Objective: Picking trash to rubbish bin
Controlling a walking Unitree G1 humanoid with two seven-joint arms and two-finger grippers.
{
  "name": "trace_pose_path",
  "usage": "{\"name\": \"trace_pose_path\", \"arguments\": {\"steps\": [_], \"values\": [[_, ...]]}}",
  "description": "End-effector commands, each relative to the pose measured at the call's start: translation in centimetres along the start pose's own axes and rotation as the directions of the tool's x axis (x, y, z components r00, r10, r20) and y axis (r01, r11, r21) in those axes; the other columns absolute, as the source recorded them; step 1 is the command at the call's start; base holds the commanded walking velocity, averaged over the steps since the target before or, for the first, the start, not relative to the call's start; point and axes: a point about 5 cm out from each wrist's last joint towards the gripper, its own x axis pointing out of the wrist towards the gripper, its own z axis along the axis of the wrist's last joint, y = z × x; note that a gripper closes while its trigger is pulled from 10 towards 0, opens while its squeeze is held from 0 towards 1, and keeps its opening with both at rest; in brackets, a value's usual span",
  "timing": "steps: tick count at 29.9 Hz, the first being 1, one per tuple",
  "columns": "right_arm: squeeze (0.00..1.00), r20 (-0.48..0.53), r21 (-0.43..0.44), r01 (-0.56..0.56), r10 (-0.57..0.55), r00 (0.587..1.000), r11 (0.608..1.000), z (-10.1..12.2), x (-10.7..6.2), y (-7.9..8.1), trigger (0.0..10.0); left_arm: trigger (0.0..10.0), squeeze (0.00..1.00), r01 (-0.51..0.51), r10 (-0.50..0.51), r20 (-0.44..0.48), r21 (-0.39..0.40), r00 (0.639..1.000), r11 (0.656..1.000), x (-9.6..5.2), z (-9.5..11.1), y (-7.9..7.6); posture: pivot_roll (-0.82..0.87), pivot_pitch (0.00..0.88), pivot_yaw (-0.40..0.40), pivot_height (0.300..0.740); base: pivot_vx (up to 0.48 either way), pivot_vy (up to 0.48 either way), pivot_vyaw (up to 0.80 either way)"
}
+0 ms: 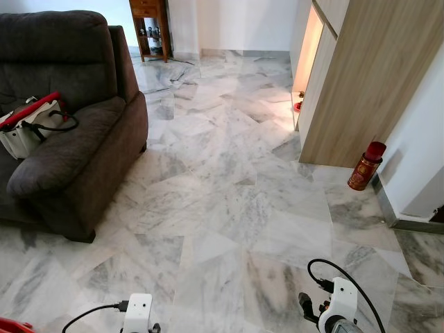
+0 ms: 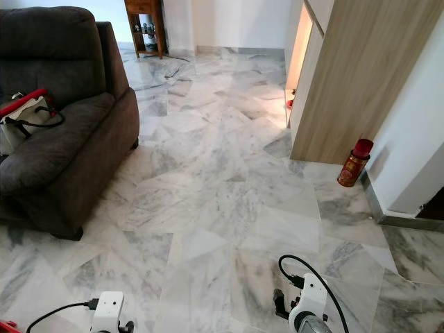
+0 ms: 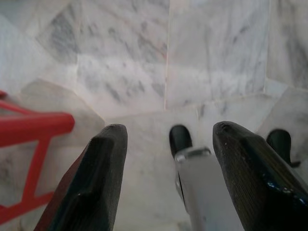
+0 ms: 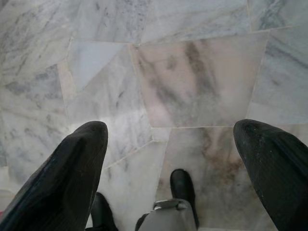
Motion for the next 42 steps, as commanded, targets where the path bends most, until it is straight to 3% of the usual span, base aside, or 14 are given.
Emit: {"name": "trace_pose_path", "arguments": {"steps": [1, 10, 16, 34, 42], "values": [[0.0, 0.008, 0.022, 0.007, -0.007, 1.0, 1.0, 0.1, 0.1, 0.1, 10.0, 10.0, 0.0, 0.004, -0.004, -0.006, 0.025, 1.0, 1.0, 0.1, 0.2, 0.1, -0.05, 0.0, 0.025, 0.74, 0.0, 0.0, 0.0], [0.0, -0.015, -0.077, 0.001, -0.002, 1.0, 0.997, -0.2, 0.0, 0.0, 10.0, 10.0, 0.0, -0.022, 0.021, -0.032, -0.036, 0.999, 0.999, -0.1, -0.9, 0.0, -0.04, 0.0, 0.0, 0.74, 0.0, 0.0, 0.31], [0.0, -0.002, -0.061, 0.007, -0.007, 1.0, 0.998, 0.0, 0.0, -0.2, 10.0, 10.0, 0.0, -0.017, 0.015, -0.067, -0.033, 0.998, 0.999, -0.4, -2.3, -0.3, -0.04, 0.0, -0.003, 0.74, 0.0, 0.0, 0.8], [0.0, -0.005, -0.089, 0.013, -0.014, 1.0, 0.996, 0.1, -0.1, -0.4, 10.0, 10.0, 0.0, -0.01, 0.008, -0.048, -0.036, 0.999, 0.999, -0.3, -1.5, -0.6, -0.03, 0.0, -0.016, 0.74, 0.0, 0.0, 0.8], [0.0, -0.004, -0.101, 0.012, -0.012, 1.0, 0.995, 0.2, -0.1, -0.5, 10.0, 10.0, 0.0, 0.003, -0.005, -0.066, -0.029, 0.998, 1.0, -0.4, -2.2, -1.1, -0.04, 0.0, -0.016, 0.74, 0.0, 0.0, 0.8]]}}
